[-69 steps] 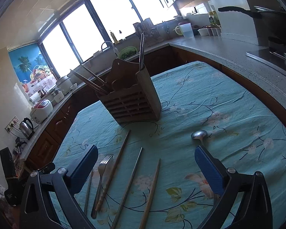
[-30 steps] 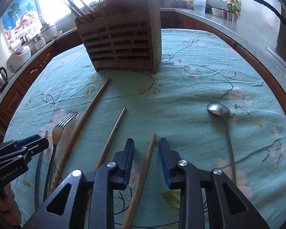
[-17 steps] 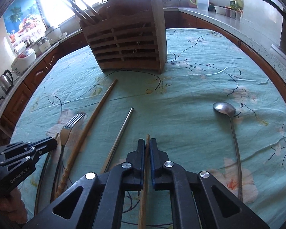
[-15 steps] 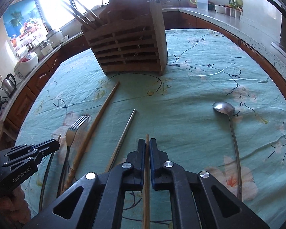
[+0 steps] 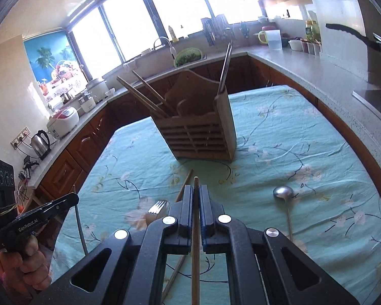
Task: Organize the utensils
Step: 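Close the left gripper on a bamboo chopstick while the right grasps another bamboo chopstick, then carry both chopsticks upright into the wooden holder and open both grippers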
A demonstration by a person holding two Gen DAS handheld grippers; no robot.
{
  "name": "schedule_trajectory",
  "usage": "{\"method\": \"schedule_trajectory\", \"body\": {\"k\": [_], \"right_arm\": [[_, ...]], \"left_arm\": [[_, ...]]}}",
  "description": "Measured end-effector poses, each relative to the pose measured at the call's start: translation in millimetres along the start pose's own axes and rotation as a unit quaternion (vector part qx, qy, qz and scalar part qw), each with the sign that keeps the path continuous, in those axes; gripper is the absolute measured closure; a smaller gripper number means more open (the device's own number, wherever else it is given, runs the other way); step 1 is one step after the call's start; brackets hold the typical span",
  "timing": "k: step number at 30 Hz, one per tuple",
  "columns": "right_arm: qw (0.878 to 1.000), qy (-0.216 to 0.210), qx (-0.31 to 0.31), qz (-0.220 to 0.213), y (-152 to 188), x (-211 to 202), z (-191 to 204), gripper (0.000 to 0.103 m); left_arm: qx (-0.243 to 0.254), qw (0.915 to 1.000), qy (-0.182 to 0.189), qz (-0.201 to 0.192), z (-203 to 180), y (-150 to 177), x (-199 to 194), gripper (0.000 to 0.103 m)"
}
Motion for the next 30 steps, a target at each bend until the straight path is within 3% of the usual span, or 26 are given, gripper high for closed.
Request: {"method": "schedule_trajectory", "body": {"k": [6, 12, 30], "right_arm": [[0.999, -0.005, -0.017, -0.046, -29, -34, 12, 0.098], [0.997, -0.003, -0.025, -0.07, -49, -45, 16, 0.098], [0.996, -0.002, -0.025, -0.087, -74, -44, 11, 0.098]], "left_arm": [[0.002, 0.999, 0.018, -0.041, 0, -6, -48, 0.101], [0.004, 0.9978, 0.02, -0.063, 2, -10, -66, 0.101], [0.02, 0.9945, 0.022, -0.1, -10, -50, -56, 0.101]]}}
Point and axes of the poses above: each gripper's, at about its wrist camera, not at the fingertips, and x roughly the way its jaws point, z to its left, y to its underside, the point moved 9 cm from there along x, roughly the way its jaws point, and after that the axes turned 6 degrees about z, right-handed, at the moved point
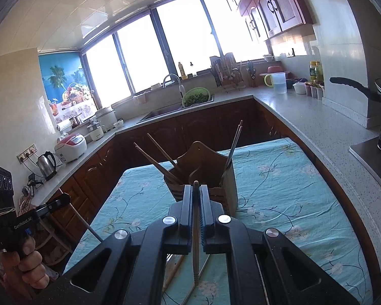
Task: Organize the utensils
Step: 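Carry both chopsticks upright into the wooden holder and open both grippers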
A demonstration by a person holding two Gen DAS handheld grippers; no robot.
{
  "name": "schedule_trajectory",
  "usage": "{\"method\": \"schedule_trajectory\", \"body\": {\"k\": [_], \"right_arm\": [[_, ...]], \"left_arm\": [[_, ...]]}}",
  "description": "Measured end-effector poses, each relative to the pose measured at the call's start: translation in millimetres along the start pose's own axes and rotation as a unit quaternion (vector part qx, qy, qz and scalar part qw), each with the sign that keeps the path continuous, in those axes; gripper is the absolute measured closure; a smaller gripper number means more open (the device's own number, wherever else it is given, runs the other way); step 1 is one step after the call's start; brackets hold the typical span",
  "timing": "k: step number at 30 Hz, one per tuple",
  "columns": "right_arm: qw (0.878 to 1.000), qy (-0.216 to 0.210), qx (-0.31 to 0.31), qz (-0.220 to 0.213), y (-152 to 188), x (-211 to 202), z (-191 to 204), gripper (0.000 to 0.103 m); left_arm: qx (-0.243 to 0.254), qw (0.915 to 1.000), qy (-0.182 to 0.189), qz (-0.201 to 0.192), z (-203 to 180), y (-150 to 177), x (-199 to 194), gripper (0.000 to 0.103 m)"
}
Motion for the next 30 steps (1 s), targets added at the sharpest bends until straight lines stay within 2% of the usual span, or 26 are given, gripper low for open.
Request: {"method": "schedule_trajectory", "body": {"k": [7, 16, 21, 26, 30], "right_arm": [[1.0, 0.003, -0.004, -0.024, -31, 0, -1, 0.098], [0.996, 0.015, -0.005, -0.089, -115, 7, -6, 0.098], [0.993, 0.03, -0.001, -0.11, -150, 24, -14, 0.098], [0.993, 0.044, 0.013, -0.104, -150, 57, -30, 0.098], [0.995, 0.047, 0.028, -0.083, -125, 88, -46, 0.098]], "left_arm": [[0.015, 0.9995, 0.004, -0.026, -9, -34, 13, 0.101], [0.039, 0.995, 0.002, -0.092, -23, -110, 37, 0.101], [0.043, 0.9915, -0.015, -0.122, -25, -143, 70, 0.101], [0.023, 0.993, -0.025, -0.113, -13, -140, 128, 0.101], [0.017, 0.9929, -0.052, -0.106, -2, -128, 173, 0.101]]}}
Point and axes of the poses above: each gripper's, at about its wrist camera, not at the fingertips, and x roughly the way its jaws point, z to its left, y to its underside, the point moved 9 cm from there along x, roughly the way its jaws point, and after that the axes turned 6 degrees about z, right-handed, at the moved point
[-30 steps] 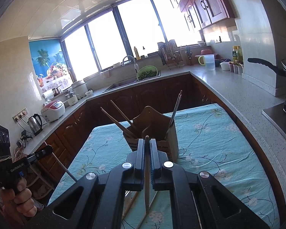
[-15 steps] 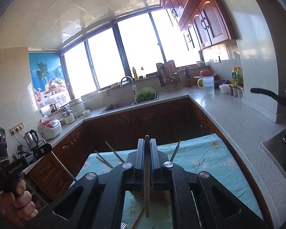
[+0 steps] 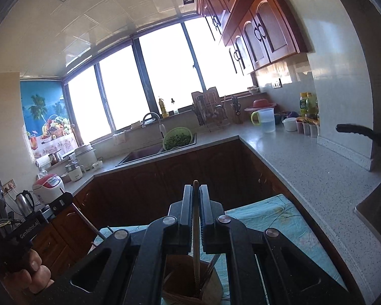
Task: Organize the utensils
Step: 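Carry both chopsticks upright into the wooden holder and open both grippers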
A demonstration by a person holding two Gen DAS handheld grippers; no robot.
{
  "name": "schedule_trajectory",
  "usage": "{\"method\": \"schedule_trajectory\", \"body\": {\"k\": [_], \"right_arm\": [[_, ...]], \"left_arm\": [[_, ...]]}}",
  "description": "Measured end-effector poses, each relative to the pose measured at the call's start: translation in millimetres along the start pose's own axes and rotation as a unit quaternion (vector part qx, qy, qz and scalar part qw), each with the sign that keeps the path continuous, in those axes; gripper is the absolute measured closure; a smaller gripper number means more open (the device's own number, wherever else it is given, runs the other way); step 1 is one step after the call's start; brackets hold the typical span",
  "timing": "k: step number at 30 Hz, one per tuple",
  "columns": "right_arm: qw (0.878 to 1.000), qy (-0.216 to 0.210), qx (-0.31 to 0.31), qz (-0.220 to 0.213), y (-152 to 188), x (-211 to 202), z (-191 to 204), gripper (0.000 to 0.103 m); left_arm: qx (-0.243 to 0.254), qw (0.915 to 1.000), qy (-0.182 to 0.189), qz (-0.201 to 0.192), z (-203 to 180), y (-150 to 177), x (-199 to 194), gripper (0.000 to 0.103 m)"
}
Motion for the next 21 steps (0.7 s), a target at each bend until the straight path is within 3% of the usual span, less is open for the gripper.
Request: {"method": "schedule_trajectory", "body": {"k": [9, 21], "right_arm": [[0.998, -0.002, 0.025, 0.056, 58, 37, -22, 0.098], [0.998, 0.002, 0.027, 0.063, 56, 39, -26, 0.097]], "left_arm": [[-0.005, 0.9989, -0.011, 0.045, -4, 48, 54, 0.1], [0.003, 0.9991, -0.013, 0.041, 3, 44, 53, 0.099]]}}
Point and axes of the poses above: each gripper's, at about its wrist camera, not at the fingertips, and x roughly the way its jaws point, z to its left, y to its underside, the point moved 9 cm from there along x, roughly the way its jaws point, and after that the axes turned 6 degrees about z, right-handed, at the moved point
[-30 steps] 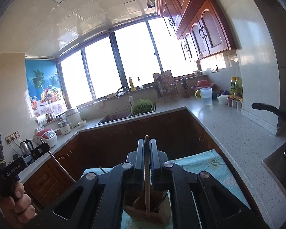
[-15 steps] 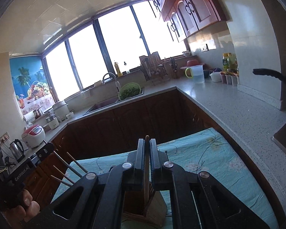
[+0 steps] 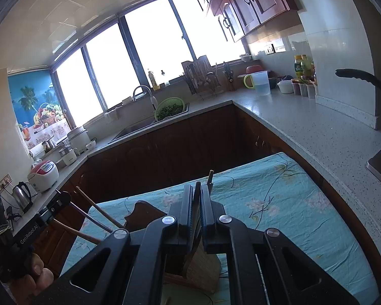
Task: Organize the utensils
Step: 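Carry both chopsticks upright into the wooden holder and open both grippers, then move both open grippers back toward the fork and chopsticks on the table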
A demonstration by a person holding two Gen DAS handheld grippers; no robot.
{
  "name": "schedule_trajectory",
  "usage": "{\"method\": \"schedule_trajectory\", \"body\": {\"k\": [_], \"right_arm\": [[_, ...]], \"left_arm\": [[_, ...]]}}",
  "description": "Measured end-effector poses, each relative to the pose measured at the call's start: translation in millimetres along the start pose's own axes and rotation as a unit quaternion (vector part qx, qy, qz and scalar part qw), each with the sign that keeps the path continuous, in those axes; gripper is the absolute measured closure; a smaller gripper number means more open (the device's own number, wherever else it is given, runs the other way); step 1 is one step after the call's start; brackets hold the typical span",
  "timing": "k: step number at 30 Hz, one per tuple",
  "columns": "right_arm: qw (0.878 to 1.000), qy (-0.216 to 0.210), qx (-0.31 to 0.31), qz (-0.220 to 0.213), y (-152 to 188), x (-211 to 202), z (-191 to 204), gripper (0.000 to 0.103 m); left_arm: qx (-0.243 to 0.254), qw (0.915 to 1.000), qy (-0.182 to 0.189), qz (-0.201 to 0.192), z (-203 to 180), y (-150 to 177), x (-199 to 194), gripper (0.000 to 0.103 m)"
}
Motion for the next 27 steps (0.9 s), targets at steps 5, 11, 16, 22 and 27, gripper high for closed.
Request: {"method": "schedule_trajectory", "body": {"k": [5, 11, 16, 22, 27], "right_arm": [[1.0, 0.001, 0.004, 0.003, 0, 2, 0, 0.097], [1.0, -0.016, 0.014, -0.002, -3, -6, 1, 0.087], [0.999, -0.026, 0.018, -0.044, -13, -34, 3, 0.052], [0.995, -0.039, 0.022, -0.085, -21, -64, 6, 0.016], [0.995, -0.036, 0.014, -0.088, -7, -79, 11, 0.0]], "left_arm": [[0.004, 1.0, 0.001, 0.001, 7, 2, -7, 0.099], [-0.002, 0.9999, 0.004, 0.012, 9, 2, -14, 0.089], [-0.016, 0.9997, 0.009, -0.017, 9, -8, -37, 0.066], [-0.03, 0.9987, -0.003, -0.04, 15, -1, -70, 0.033], [-0.053, 0.9969, -0.039, -0.043, 30, 20, -97, 0.003]]}}
Point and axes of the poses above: each gripper's, at about its wrist camera, not at the fingertips, and x roughly the way its jaws point, z to its left, y to its underside, the point moved 9 cm from there along x, roughly the way its jaws point, and after that the axes turned 6 degrees about z, right-handed, at the moved point
